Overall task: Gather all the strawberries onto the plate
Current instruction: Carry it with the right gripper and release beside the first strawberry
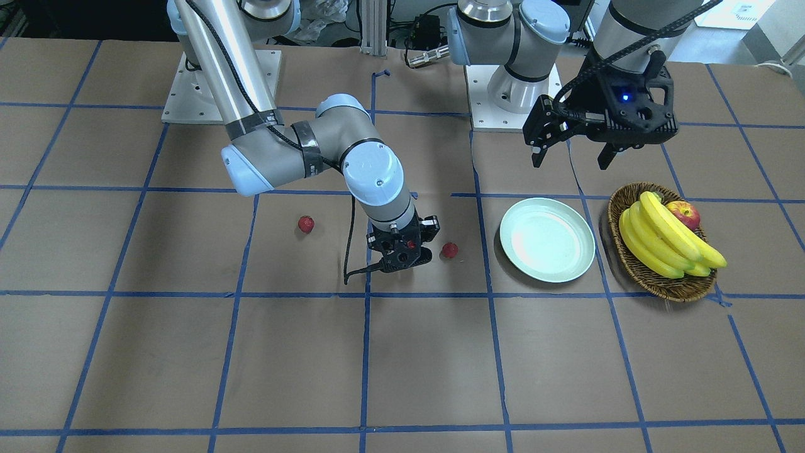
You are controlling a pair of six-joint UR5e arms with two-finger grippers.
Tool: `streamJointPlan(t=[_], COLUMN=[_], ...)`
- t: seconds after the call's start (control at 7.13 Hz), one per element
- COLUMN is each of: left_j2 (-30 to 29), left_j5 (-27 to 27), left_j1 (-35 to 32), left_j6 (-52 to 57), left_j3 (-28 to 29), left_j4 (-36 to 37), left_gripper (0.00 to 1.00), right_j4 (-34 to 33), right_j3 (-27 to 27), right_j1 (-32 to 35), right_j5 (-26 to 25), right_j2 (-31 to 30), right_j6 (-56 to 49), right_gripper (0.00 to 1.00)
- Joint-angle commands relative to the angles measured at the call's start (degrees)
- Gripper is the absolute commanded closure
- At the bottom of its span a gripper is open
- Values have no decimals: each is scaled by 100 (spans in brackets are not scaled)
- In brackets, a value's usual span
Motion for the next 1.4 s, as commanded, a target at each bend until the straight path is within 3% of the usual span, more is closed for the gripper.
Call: streamJointPlan(t=[0.0, 0.28, 0.56, 0.84, 1.26], left_j2=[0, 17, 17, 26, 44], left_j5=[0, 8, 8, 8, 17], left_j1=[0, 0, 0, 0, 0], left_j6=[-2, 7, 7, 7, 15], left_j3=[-2, 7, 7, -2, -2], left_j4=[0, 0, -9, -9, -9], left_gripper=[0, 0, 0, 0, 0], right_j4=[-20, 111, 933, 1665, 1616], right_j3=[-15, 46, 187, 344, 1038], right_j1=[39, 22, -188, -644, -1147], right_j5=[1, -122, -804, -1105, -1335], right_j2=[11, -216, -638, -859, -1088], right_j6=[243, 201, 8, -1338, -2076], right_gripper=[0, 0, 0, 0, 0])
